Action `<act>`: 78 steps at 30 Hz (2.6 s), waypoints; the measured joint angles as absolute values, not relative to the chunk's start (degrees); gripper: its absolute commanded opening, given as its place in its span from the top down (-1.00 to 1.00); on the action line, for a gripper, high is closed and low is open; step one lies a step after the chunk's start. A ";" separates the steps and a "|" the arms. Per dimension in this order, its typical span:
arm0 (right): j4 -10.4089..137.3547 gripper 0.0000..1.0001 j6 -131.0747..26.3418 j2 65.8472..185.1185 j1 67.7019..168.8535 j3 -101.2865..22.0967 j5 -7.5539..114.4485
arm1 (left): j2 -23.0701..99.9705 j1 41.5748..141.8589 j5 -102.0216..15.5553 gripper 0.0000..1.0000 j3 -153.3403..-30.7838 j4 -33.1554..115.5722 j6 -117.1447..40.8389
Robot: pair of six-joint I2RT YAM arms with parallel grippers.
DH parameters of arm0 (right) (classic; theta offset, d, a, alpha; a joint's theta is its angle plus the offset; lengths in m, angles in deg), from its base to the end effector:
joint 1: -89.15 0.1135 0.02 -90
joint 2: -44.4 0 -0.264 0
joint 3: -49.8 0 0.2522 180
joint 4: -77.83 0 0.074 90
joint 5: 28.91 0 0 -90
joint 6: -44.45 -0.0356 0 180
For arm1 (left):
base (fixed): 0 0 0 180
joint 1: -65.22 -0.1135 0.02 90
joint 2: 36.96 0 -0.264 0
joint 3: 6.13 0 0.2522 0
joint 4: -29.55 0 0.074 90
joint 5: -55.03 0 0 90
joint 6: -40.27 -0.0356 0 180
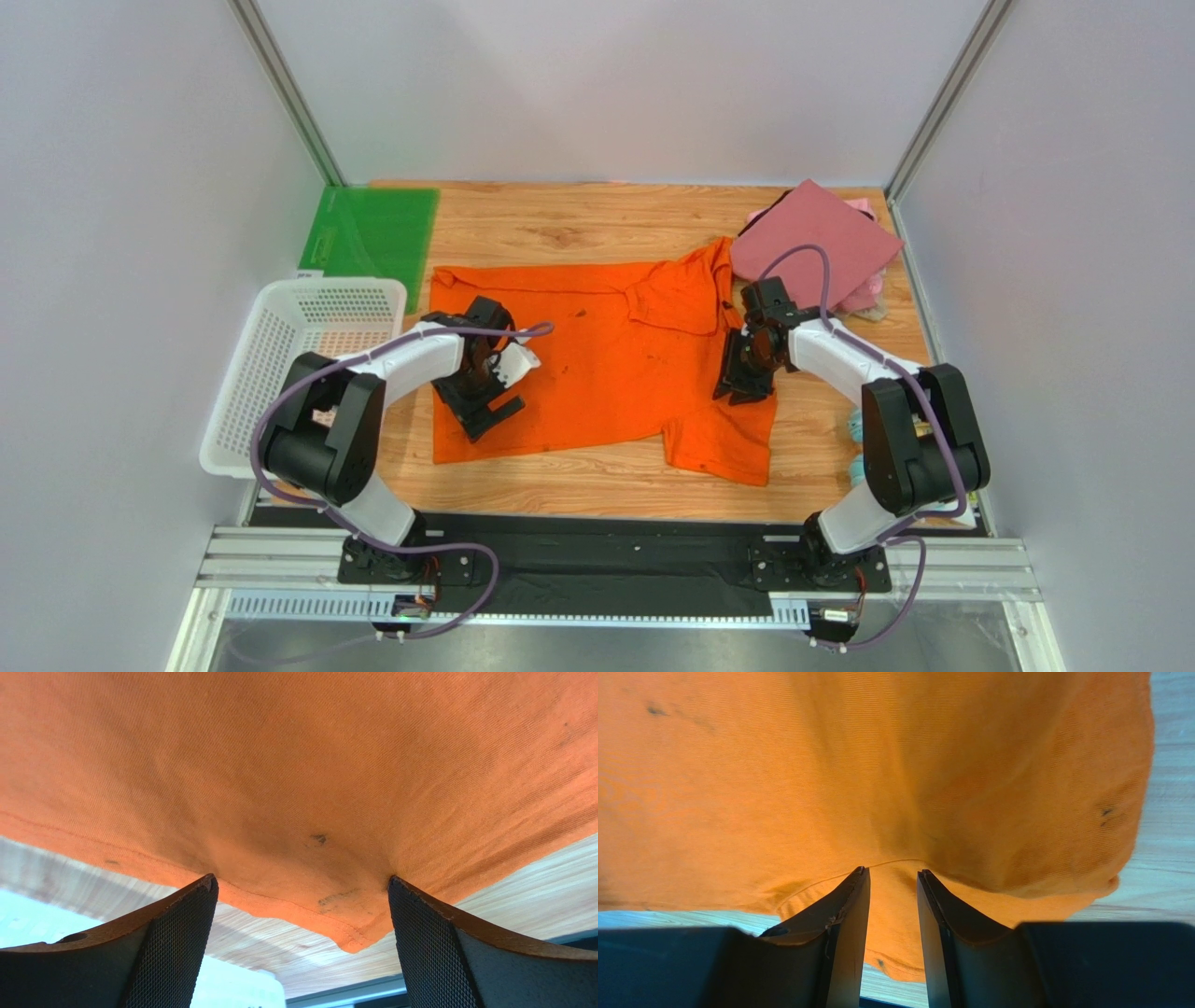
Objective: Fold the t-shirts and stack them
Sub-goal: Flatten the tshirt out
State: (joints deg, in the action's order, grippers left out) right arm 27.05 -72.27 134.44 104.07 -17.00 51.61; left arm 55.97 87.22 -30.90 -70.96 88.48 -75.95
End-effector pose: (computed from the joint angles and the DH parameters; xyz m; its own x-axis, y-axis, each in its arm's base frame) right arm 0.2709 0.0783 0.1731 -0.9636 0.2022 -0.1747 0.1517 0.9522 0.2652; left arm 0.2435 -0.0957 0.1490 -0.6671 0.7448 -0.0152 0.7413 0.6656 0.0865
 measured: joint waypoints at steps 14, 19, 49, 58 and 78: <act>27.08 0.31 -72.05 137.50 102.12 -19.40 52.01 | 57.91 78.43 -29.56 -0.77 -73.41 90.60 -80.32; 27.99 0.35 -72.12 139.58 102.12 -18.53 51.48 | 57.89 78.41 -29.61 -0.77 -73.43 90.62 -80.54; 20.61 0.19 -72.95 136.58 102.08 -35.95 51.44 | 48.78 78.26 -31.66 -0.99 -92.93 96.87 -81.17; 20.89 0.23 -71.97 152.69 100.75 -49.10 50.45 | 67.25 77.82 -31.55 -0.91 -111.70 96.89 -77.13; 20.28 0.44 -71.40 164.56 97.23 -60.89 48.05 | 96.58 71.48 -29.74 -0.85 -144.82 103.21 -68.54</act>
State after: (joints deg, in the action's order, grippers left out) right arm 20.28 -71.40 164.56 97.23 -60.89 48.05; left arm 96.58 71.48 -29.74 -144.82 103.21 -68.54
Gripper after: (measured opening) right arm 0.305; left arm 0.934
